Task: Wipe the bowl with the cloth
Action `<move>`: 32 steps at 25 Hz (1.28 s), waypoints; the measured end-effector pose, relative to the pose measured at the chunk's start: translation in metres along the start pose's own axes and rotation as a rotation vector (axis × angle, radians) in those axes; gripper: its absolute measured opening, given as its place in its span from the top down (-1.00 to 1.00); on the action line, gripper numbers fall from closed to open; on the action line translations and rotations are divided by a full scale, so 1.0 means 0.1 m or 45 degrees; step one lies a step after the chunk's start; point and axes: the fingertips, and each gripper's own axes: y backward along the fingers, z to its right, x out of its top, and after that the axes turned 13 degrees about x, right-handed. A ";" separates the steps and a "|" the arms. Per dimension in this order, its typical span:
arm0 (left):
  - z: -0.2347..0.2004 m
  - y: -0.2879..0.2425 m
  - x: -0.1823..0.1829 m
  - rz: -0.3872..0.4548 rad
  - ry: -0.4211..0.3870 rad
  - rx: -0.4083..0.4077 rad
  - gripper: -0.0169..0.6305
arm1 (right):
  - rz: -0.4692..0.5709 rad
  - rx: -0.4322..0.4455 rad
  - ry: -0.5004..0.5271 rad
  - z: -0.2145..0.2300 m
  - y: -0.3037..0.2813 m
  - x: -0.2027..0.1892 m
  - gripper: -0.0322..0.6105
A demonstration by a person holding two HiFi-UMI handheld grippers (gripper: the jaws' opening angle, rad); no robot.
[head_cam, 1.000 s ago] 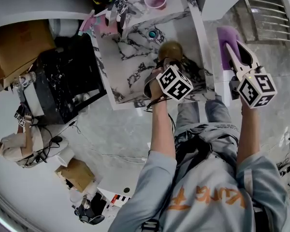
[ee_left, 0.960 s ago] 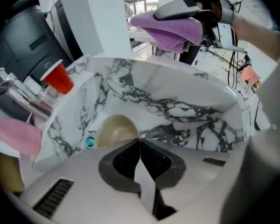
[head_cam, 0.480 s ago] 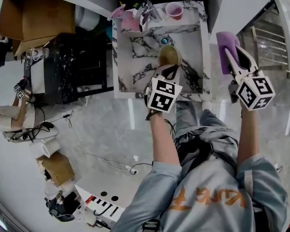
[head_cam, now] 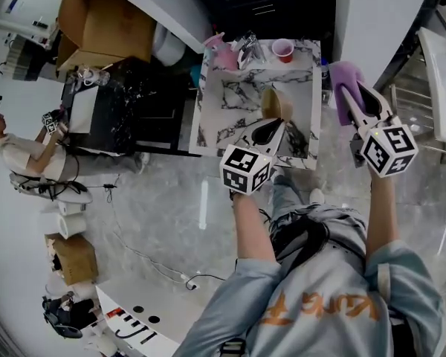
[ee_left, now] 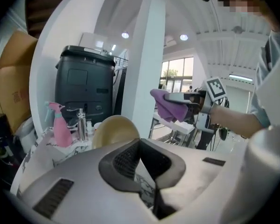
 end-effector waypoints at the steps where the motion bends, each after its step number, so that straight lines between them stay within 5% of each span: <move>1: 0.03 0.06 0.10 0.044 0.025 -0.011 0.86 | 0.011 0.014 0.012 -0.04 0.02 0.06 0.51; 9: 0.25 0.38 0.74 0.360 0.247 -0.180 0.86 | 0.063 0.278 0.161 -0.53 0.01 0.49 0.51; 17: 0.53 0.47 0.89 0.432 0.239 -0.357 0.86 | 0.056 0.682 0.349 -1.20 0.05 0.52 0.51; 24: 0.70 0.51 0.95 0.398 0.128 -0.423 0.86 | -0.037 0.671 0.485 -1.30 -0.01 0.45 0.51; 32: 0.77 0.63 0.87 0.395 0.122 -0.495 0.86 | 0.002 0.685 0.448 -1.36 -0.07 0.46 0.51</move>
